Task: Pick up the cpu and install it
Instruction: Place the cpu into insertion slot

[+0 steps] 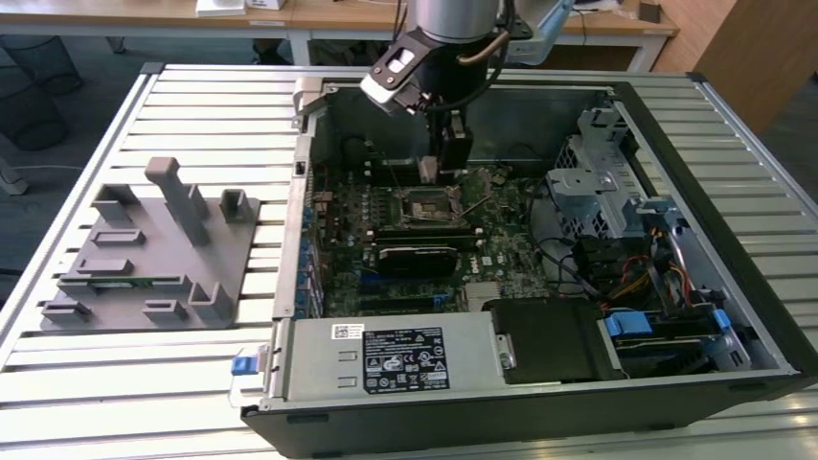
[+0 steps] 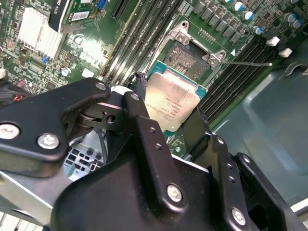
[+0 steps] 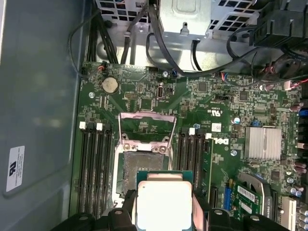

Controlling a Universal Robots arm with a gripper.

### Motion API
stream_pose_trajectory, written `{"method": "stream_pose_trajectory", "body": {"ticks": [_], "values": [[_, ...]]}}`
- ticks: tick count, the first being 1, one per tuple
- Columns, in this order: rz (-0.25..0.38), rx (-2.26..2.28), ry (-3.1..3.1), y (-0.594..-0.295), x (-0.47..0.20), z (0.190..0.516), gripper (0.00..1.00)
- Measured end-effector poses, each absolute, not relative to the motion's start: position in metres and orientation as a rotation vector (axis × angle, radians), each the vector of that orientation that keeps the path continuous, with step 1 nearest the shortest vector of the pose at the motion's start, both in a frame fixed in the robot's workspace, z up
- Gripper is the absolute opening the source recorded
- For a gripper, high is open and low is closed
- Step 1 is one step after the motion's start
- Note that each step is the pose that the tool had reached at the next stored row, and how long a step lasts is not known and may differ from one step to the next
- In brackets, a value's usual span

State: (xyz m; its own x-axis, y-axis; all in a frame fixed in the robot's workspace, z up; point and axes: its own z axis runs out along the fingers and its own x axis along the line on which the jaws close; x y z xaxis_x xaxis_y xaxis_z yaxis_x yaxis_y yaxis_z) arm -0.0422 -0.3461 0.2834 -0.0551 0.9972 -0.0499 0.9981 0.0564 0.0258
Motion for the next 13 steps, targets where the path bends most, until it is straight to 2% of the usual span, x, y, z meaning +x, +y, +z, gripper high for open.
{"method": "stream_pose_trajectory", "body": {"ticks": [13], "values": [[-0.024, 2.126, 2.239, -0.3454, -0.0422, 0.2773, 0.54]]}}
